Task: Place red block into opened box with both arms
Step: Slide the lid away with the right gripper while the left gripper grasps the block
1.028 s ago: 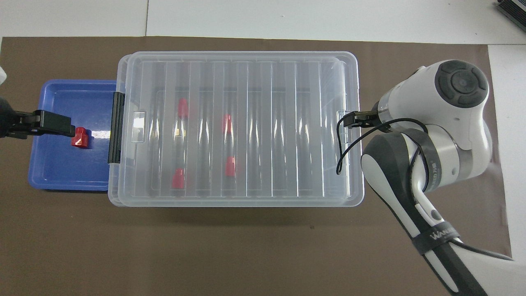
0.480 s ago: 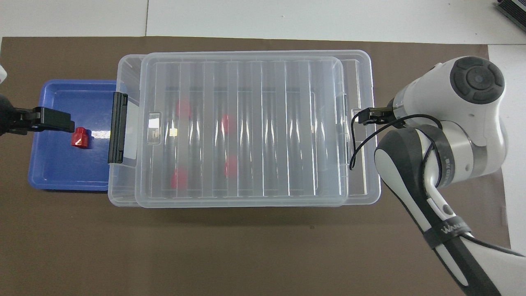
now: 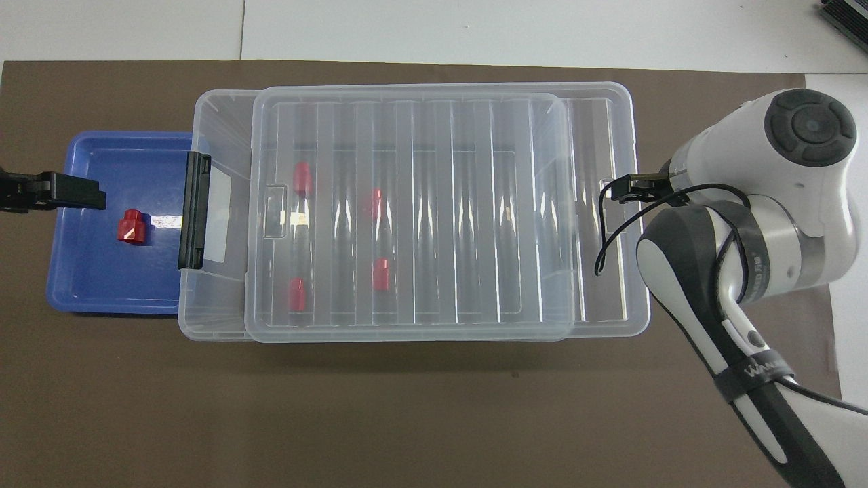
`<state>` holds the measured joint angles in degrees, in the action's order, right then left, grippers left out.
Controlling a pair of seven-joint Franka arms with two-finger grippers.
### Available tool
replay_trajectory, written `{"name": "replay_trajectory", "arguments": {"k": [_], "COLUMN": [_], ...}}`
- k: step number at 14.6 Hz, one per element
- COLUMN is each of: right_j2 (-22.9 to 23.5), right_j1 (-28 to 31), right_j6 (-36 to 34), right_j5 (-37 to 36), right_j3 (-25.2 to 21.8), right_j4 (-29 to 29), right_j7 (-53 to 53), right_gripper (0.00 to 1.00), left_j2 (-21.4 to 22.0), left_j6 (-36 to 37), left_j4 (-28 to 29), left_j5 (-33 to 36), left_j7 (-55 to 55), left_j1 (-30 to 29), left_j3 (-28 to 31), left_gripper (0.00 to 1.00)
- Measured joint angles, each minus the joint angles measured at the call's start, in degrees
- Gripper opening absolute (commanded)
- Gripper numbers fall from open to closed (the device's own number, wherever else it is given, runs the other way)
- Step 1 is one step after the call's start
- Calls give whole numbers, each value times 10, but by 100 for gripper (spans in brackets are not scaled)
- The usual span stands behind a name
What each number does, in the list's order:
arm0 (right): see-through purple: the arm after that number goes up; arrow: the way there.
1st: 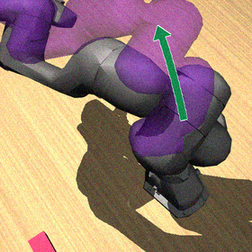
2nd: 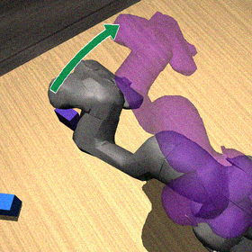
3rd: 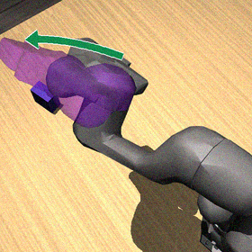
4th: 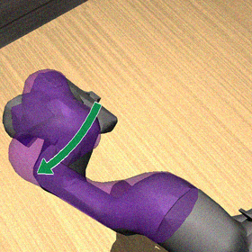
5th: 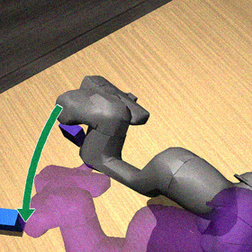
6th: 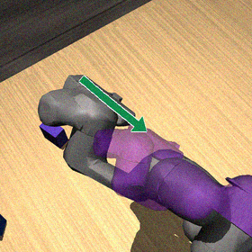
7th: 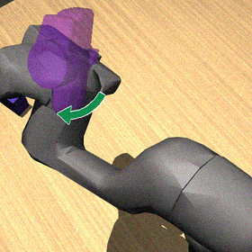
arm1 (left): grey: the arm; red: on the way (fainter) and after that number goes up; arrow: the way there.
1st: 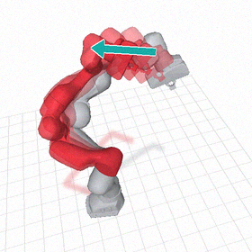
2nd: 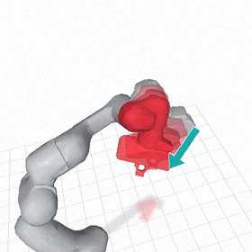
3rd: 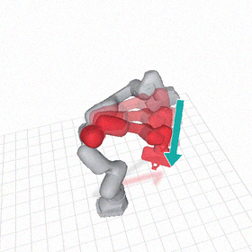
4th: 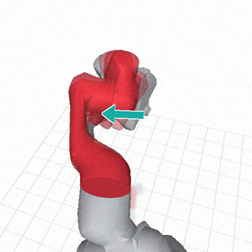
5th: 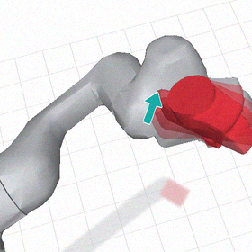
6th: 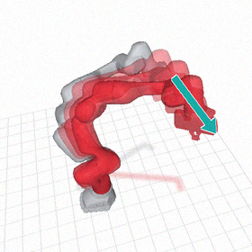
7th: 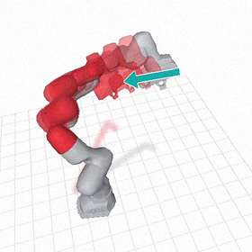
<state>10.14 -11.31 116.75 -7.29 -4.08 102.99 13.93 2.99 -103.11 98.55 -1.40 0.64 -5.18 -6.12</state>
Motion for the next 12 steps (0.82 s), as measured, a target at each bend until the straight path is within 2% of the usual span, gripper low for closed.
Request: {"name": "replay_trajectory", "arguments": {"k": [6, 12], "right_j2": [0, 0], "right_j1": [8, 15], "right_j6": [-12, -20], "right_j5": [-21, -30], "right_j3": [-1, -2], "right_j4": [-4, -7], "right_j7": [0, -1], "right_gripper": [100, 100], "left_j2": [-3, -45], "left_j6": [-137, -268], "left_j4": [108, 197], "left_j5": [2, 2], "left_j7": [49, 60], "left_j1": [-40, -67], "left_j3": [1, 2], "left_gripper": [100, 100]}}
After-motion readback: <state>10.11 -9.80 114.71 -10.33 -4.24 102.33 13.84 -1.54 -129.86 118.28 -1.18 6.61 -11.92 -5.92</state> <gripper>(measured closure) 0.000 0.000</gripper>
